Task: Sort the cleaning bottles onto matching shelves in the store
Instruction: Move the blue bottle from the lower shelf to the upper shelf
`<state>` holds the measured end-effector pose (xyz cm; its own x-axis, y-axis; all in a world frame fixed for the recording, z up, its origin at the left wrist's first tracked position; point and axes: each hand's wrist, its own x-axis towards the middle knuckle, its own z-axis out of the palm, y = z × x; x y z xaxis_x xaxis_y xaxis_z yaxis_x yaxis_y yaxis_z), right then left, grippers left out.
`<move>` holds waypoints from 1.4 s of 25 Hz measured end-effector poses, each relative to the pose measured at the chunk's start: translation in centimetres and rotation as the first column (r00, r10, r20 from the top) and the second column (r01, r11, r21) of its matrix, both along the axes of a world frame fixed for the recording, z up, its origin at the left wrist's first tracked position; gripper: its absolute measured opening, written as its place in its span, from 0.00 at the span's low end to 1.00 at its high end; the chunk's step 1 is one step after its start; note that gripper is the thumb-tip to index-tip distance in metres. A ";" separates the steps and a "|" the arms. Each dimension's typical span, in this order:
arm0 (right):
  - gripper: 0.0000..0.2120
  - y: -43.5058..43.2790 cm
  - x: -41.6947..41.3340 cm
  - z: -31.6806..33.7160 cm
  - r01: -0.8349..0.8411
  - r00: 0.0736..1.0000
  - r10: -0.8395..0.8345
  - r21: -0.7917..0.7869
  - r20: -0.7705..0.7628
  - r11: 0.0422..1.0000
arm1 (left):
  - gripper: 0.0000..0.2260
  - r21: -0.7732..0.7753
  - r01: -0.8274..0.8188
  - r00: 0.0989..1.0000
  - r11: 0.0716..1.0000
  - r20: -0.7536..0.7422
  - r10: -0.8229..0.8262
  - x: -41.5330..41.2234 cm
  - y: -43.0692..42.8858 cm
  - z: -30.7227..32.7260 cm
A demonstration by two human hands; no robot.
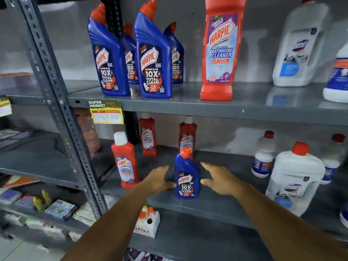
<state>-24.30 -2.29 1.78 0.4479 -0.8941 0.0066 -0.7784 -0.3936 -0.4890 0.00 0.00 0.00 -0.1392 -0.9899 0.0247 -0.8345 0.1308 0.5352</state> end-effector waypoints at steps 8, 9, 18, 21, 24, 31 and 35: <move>0.25 -2.3 3.1 -1.3 0.082 0.985 -0.088 0.049 0.151 0.995 | 0.06 -0.022 0.055 0.991 0.998 -0.120 -0.057 0.9 -3.0 0.1; 0.25 -2.1 2.9 -1.2 0.074 0.985 -0.080 0.043 0.155 0.996 | 0.06 -0.019 0.061 0.987 0.998 -0.149 -0.063 0.8 -2.7 0.3; 0.26 8.6 -3.7 7.4 0.121 0.841 0.014 -0.213 0.541 0.969 | 0.15 -0.197 0.282 0.846 0.939 -0.411 -0.341 -3.5 5.5 11.9; 0.19 11.6 -6.2 15.2 0.243 0.684 0.106 -0.362 0.722 0.900 | 0.12 -0.380 0.284 0.786 0.880 -0.434 -0.441 -7.1 8.2 19.8; 0.13 11.1 -8.3 22.8 0.408 0.567 0.182 -0.466 0.803 0.785 | 0.09 -0.497 0.209 0.707 0.842 -0.518 -0.481 -12.0 7.8 26.4; 0.19 1.6 -10.8 26.7 0.605 0.519 0.060 -0.416 0.853 0.679 | 0.08 -0.573 -0.057 0.829 0.817 -0.483 -0.281 -20.0 0.2 30.3; 0.17 -0.5 -10.5 26.1 0.580 0.514 0.069 -0.406 0.855 0.706 | 0.08 -0.619 -0.110 0.884 0.778 -0.419 -0.208 -20.5 -0.9 29.3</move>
<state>-34.78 -2.77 27.83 -0.2927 -0.5957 0.7479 -0.3199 -0.6761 -0.6637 -20.53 -0.92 29.32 -0.0031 -0.7264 0.6873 -0.5088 0.5928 0.6243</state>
